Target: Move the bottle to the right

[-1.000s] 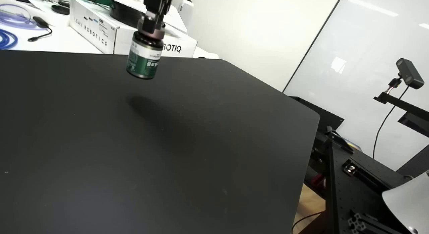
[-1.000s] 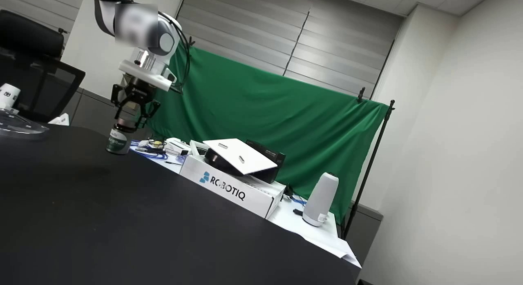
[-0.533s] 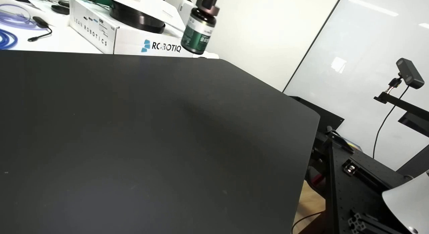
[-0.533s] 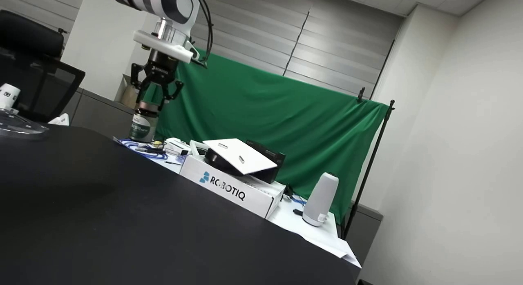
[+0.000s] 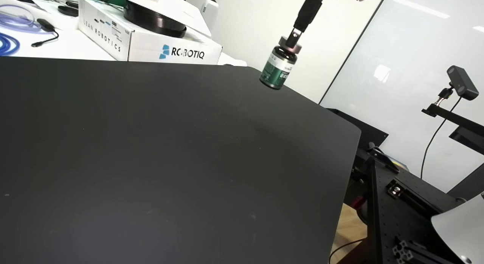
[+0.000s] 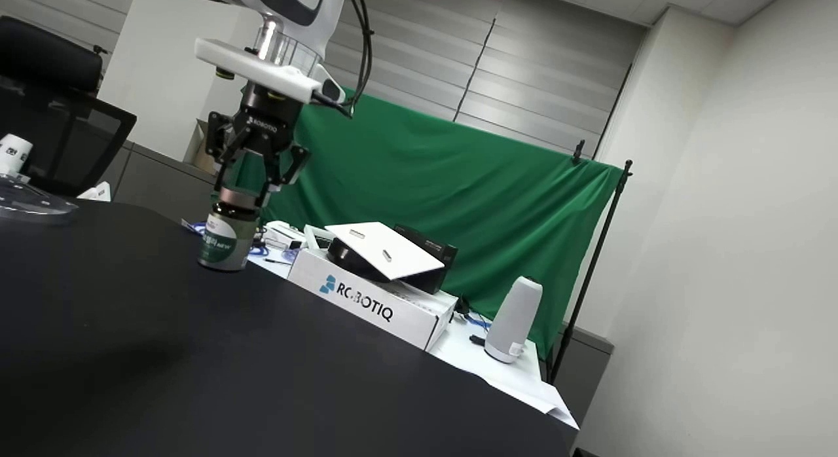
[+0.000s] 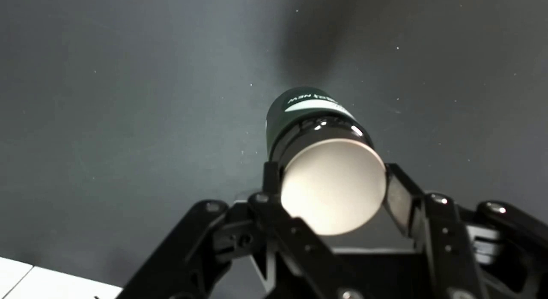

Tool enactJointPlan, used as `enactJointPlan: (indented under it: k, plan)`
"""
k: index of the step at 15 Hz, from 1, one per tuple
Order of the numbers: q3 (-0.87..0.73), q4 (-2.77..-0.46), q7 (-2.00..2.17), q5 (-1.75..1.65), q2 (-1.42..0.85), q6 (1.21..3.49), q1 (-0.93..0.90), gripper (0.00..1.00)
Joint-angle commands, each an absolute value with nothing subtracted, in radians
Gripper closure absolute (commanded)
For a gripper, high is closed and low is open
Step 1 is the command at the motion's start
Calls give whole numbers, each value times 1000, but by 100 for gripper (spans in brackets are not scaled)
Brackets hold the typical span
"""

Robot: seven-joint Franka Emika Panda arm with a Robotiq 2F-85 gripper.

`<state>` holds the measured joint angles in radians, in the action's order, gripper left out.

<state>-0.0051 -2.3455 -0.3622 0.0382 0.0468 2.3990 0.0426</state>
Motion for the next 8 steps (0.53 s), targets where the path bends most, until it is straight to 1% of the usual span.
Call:
enactJointPlan:
  k: [1,8]
  plan:
    - [-48,-2464,-366,76,82,2492,55,64]
    - [-81,-2529,-355,59,21,2548,72,64]
